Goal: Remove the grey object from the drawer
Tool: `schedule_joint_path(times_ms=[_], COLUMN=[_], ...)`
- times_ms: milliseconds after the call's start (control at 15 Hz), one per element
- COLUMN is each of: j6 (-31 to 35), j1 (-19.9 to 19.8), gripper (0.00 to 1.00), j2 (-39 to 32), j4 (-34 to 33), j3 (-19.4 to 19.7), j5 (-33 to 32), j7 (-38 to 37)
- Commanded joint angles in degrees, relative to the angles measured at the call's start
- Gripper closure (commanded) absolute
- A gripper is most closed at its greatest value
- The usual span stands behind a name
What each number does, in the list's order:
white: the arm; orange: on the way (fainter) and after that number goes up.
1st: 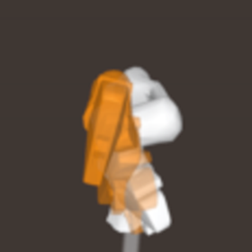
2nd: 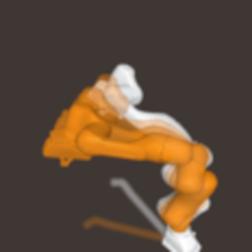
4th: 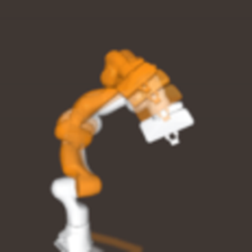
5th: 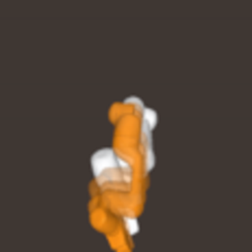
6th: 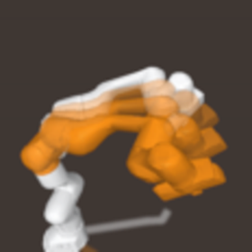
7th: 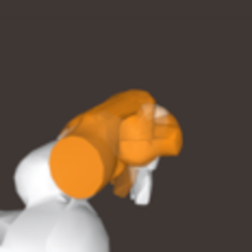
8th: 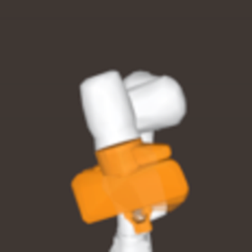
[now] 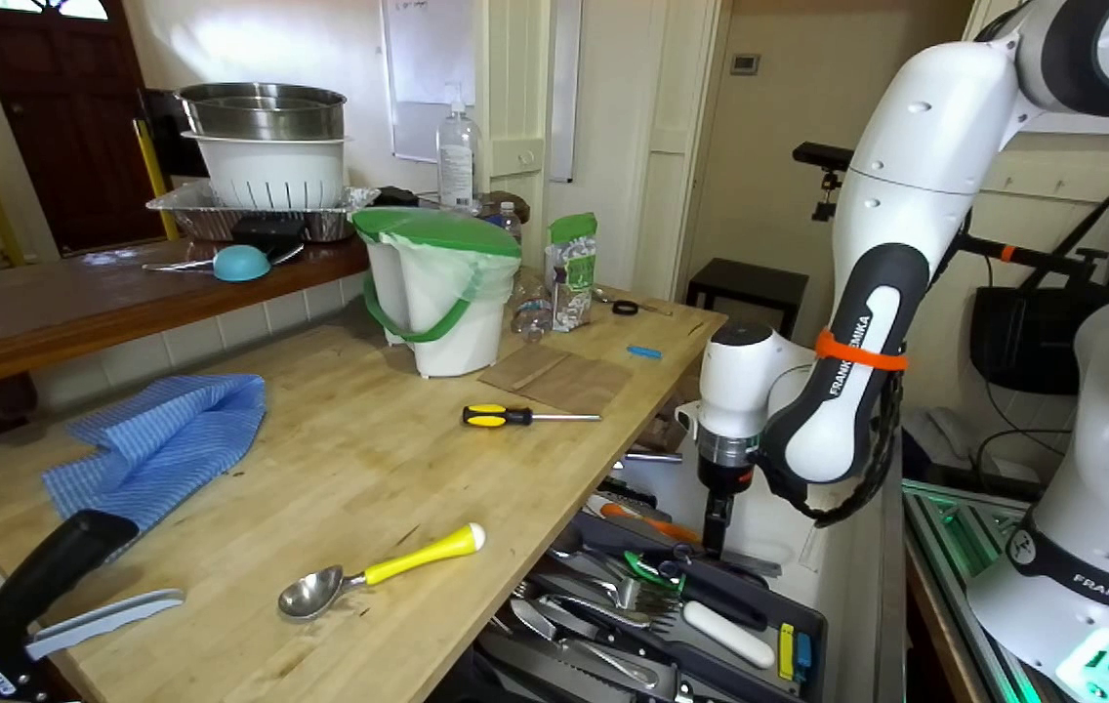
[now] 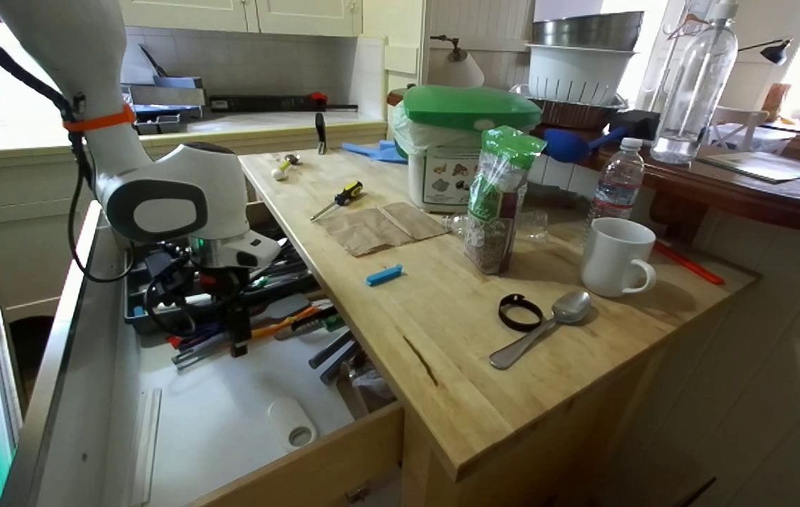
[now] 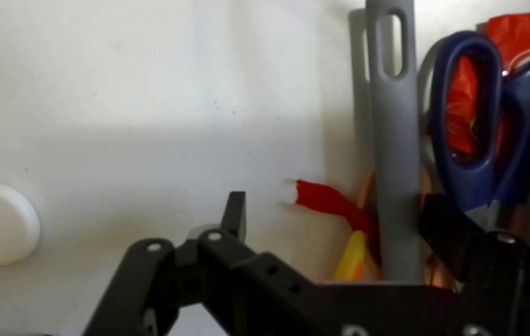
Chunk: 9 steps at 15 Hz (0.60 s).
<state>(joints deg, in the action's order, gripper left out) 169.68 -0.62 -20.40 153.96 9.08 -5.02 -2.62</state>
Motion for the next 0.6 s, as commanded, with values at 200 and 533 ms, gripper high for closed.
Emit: schedule_joint_path(times_ms=[200,533], j6=[1.1,1.2], j1=[4.9,6.3], gripper=[0.0,0.26], j2=[-3.9,-4.2], j4=[-2.2,-2.3], j3=[6.5,7.4], j5=[-1.0,-1.0], j7=[-4.1,-4.7])
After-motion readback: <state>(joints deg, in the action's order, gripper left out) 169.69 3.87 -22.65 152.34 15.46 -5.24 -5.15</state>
